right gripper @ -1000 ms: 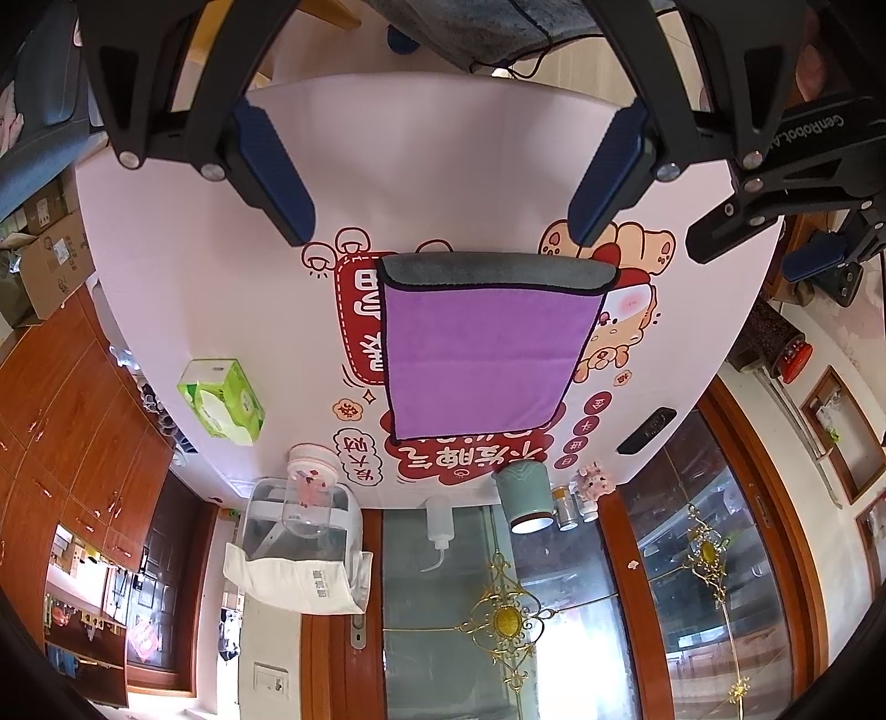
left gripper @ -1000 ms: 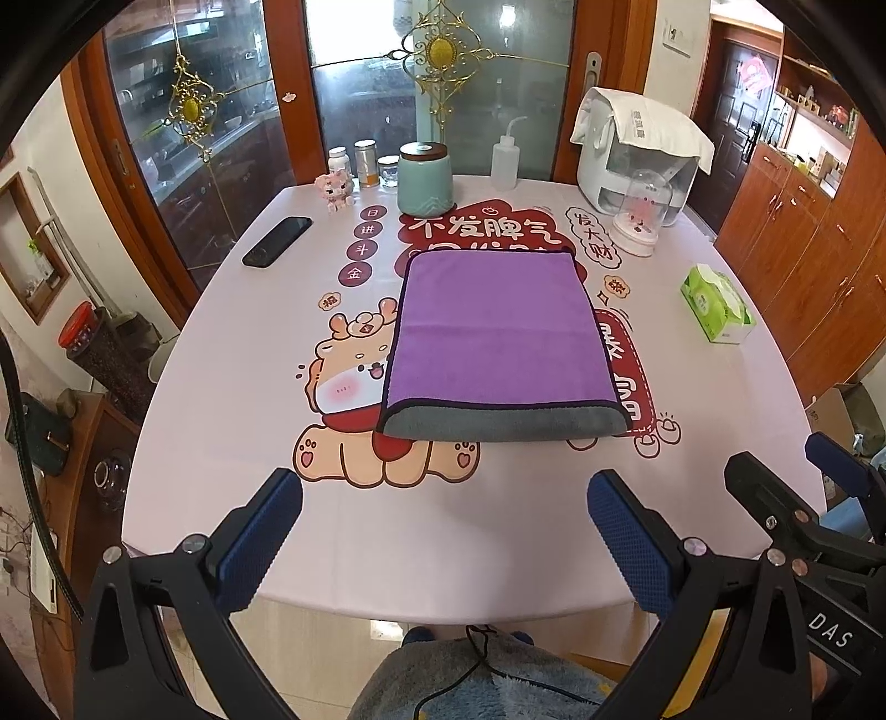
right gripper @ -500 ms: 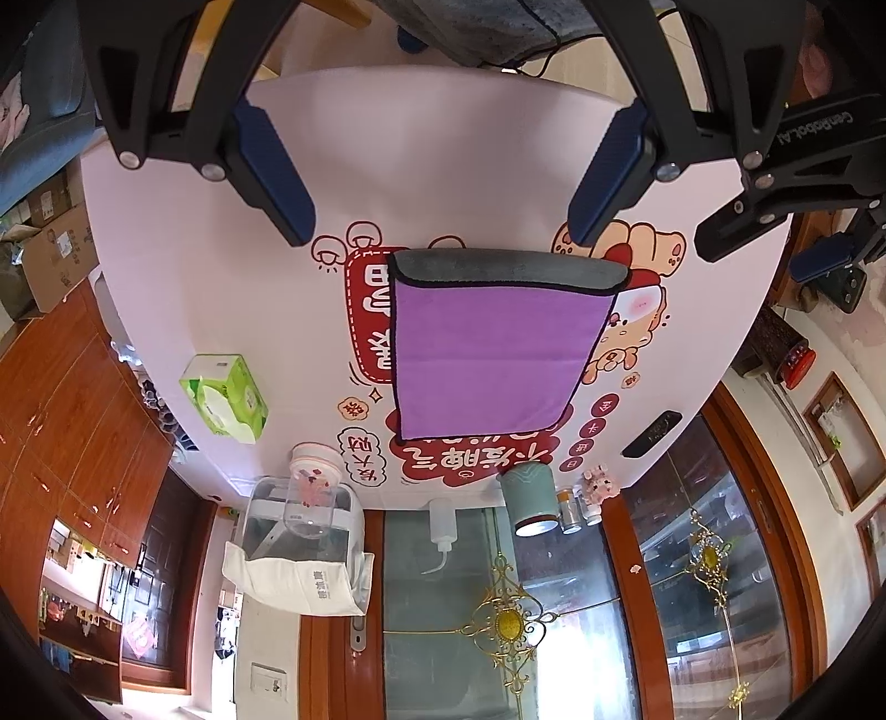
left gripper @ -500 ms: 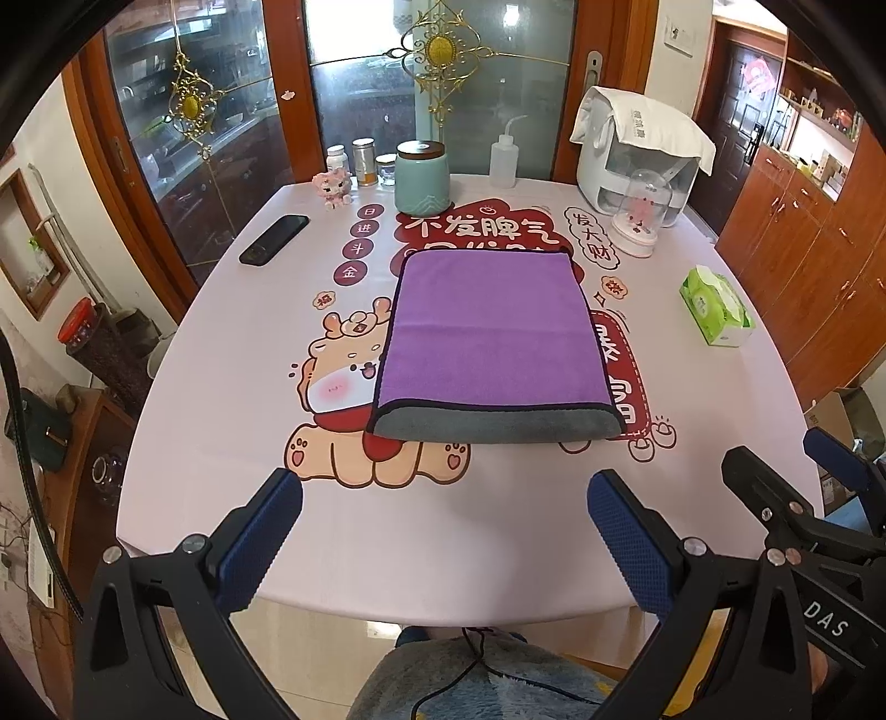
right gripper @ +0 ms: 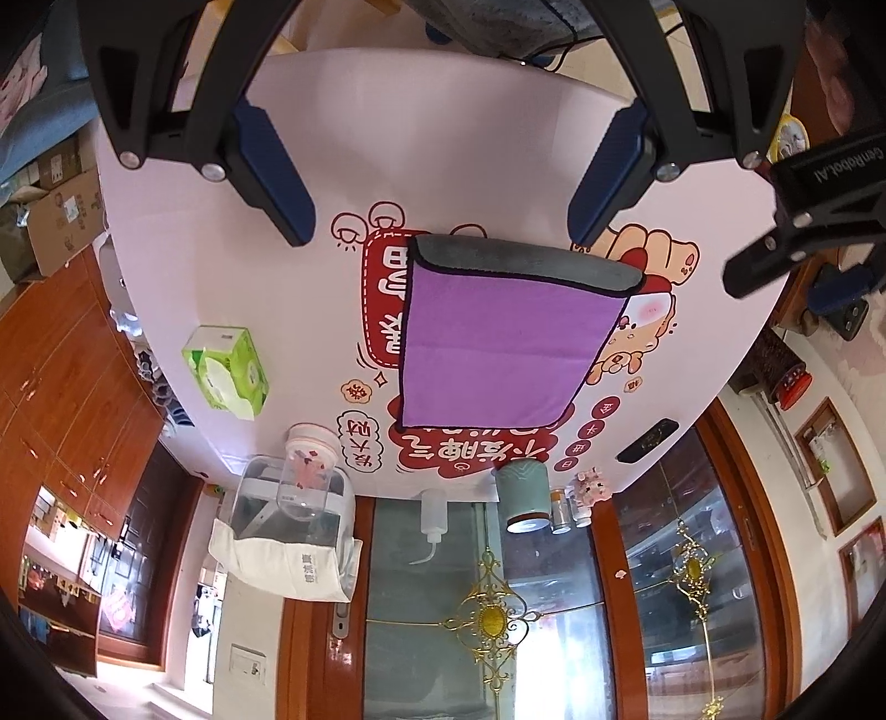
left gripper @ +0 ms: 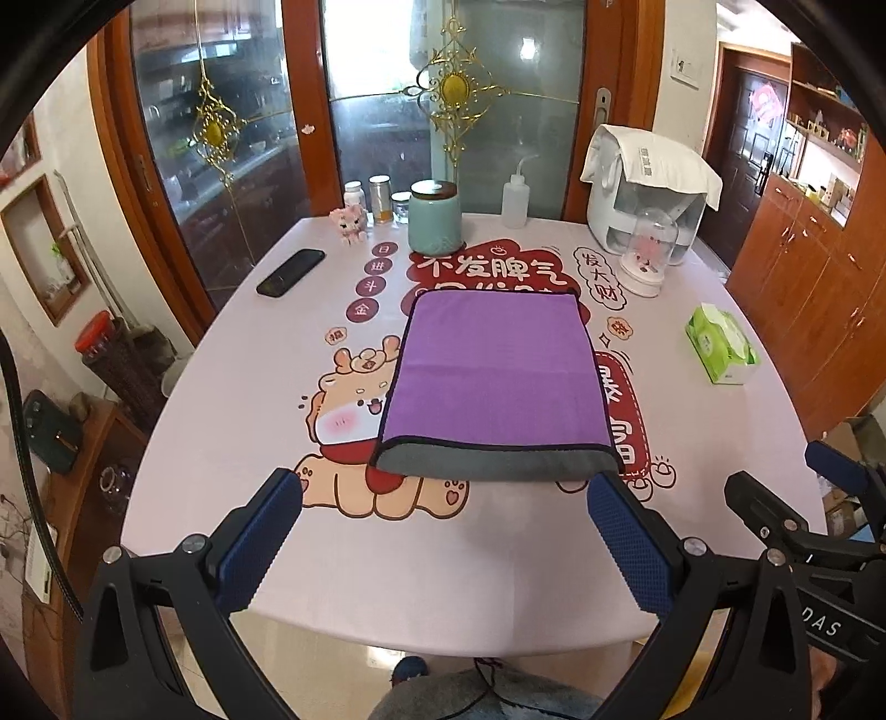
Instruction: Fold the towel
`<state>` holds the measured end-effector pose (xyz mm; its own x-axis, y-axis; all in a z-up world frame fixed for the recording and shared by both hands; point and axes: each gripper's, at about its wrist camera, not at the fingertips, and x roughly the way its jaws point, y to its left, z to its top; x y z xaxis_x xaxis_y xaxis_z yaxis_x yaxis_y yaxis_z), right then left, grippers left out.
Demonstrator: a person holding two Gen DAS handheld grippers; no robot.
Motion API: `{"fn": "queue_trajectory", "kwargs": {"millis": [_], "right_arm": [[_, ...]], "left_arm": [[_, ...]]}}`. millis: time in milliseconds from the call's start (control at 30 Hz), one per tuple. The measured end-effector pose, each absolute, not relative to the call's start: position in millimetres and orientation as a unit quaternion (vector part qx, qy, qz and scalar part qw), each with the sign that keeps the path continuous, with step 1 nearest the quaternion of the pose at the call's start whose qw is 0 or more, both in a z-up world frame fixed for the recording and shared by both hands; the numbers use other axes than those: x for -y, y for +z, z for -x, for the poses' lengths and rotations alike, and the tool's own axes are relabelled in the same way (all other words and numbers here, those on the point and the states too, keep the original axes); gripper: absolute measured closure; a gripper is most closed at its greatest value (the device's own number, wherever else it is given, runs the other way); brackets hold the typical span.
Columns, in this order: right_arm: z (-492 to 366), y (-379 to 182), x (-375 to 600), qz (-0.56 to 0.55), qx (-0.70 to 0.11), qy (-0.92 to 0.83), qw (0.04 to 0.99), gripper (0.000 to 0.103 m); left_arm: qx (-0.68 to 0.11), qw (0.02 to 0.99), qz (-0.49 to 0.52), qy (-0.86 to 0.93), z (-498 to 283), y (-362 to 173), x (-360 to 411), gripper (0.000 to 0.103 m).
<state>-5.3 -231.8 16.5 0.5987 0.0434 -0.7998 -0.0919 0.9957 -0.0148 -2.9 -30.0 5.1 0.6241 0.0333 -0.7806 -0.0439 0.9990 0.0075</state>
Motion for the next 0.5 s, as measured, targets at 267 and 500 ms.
{"fn": "queue_trajectory", "kwargs": {"millis": [267,500], "right_arm": [[-2,12,245,0.045,-0.440,0.049,0.896,0.009],[-11,1,248,0.048,-0.449,0.056,0.890,0.010]], "left_arm": [[-0.439,0.898,0.002,0.037,7,7,39,0.000],[-0.446,0.894,0.004,0.040,11,3,36,0.000]]}}
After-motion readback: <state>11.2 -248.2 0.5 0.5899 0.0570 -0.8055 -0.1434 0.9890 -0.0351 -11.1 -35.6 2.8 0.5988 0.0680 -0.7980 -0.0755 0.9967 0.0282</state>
